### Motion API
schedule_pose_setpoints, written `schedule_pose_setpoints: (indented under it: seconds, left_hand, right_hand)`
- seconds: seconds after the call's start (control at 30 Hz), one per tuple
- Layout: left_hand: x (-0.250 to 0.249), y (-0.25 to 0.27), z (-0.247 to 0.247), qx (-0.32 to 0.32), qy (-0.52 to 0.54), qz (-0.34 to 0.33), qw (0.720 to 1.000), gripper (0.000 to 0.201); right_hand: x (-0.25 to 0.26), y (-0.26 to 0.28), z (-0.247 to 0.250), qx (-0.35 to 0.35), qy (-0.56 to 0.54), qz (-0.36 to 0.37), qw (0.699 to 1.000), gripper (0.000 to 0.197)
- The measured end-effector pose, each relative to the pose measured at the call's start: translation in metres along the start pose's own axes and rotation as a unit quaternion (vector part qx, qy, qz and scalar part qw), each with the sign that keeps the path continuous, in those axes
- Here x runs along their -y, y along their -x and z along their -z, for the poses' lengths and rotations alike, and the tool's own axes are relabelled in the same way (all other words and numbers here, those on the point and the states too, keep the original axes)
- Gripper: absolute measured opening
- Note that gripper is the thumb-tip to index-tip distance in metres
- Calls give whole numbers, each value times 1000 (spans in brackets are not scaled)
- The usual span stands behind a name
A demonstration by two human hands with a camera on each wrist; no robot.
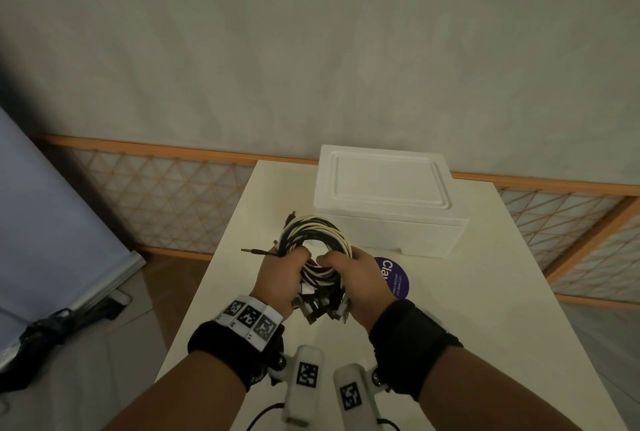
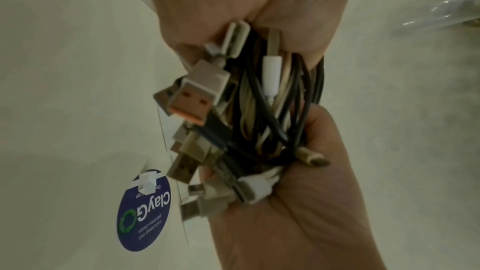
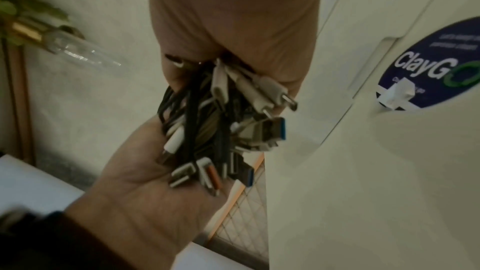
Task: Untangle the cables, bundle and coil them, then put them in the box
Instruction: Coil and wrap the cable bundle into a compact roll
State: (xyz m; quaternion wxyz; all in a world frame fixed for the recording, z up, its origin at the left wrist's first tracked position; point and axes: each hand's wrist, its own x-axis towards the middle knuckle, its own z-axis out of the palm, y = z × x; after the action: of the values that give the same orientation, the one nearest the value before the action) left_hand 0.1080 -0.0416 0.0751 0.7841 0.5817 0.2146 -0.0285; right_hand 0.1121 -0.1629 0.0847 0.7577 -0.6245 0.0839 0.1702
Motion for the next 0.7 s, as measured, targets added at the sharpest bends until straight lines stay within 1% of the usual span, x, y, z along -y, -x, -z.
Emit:
schedule_pose_setpoints:
  seconds: [0.07,0.17,0.23,0.27,0.37,0.43,0.47,0.5,0.53,0.57,0.6,0.63,0.67,0.7]
  left_hand:
    - [1,1,-2,4,-4,1,1000,15]
    - [4,3,-4,26,2,5,1000,17]
    - [6,5,-7,37,7,8,999,16]
    - [7,5,-8,31,6,5,999,16]
    - [10,1,-9,-12,-7,-2,1000,17]
    - [11,-3,-6,-28,-27,2,999,17]
    - [11,-5,-2,-34,-43,2,999,16]
    - [11,-8,2,-36,-61,0,997,13]
    - [10,-9,5,-35,-86,-3,996,12]
    - [9,-11,9,-29,-114,-14,993,12]
    - [8,-10,11,-22,-146,-28,989,13]
    - [7,-9,12,-13,-179,-45,983,12]
    - [7,-8,11,-6,-210,-59,976,10]
    - [7,-6,10,8,-234,-76,969,8]
  right_hand:
    - [-2,-2,-1,-31,21,13,999,8]
    - [-7,-7,0,-59,35,33,997,13]
    - [-8,-9,2,-69,38,43,996,15]
    - [-8,-10,3,-66,41,46,996,16]
    - [-9,-12,6,-47,62,42,996,13]
    - [-8,-15,13,-3,105,24,994,14]
    - [-7,-17,17,33,132,21,991,22]
    - [-7,-19,22,63,163,22,984,41]
    - [-5,-20,27,72,200,28,977,67]
    - [-2,-20,32,53,245,48,967,92]
    - [2,-20,36,17,308,88,947,106]
    - [7,-18,37,-11,376,155,913,110]
    - [10,-16,37,-20,435,223,872,108]
    - [12,-15,33,-8,471,271,839,105]
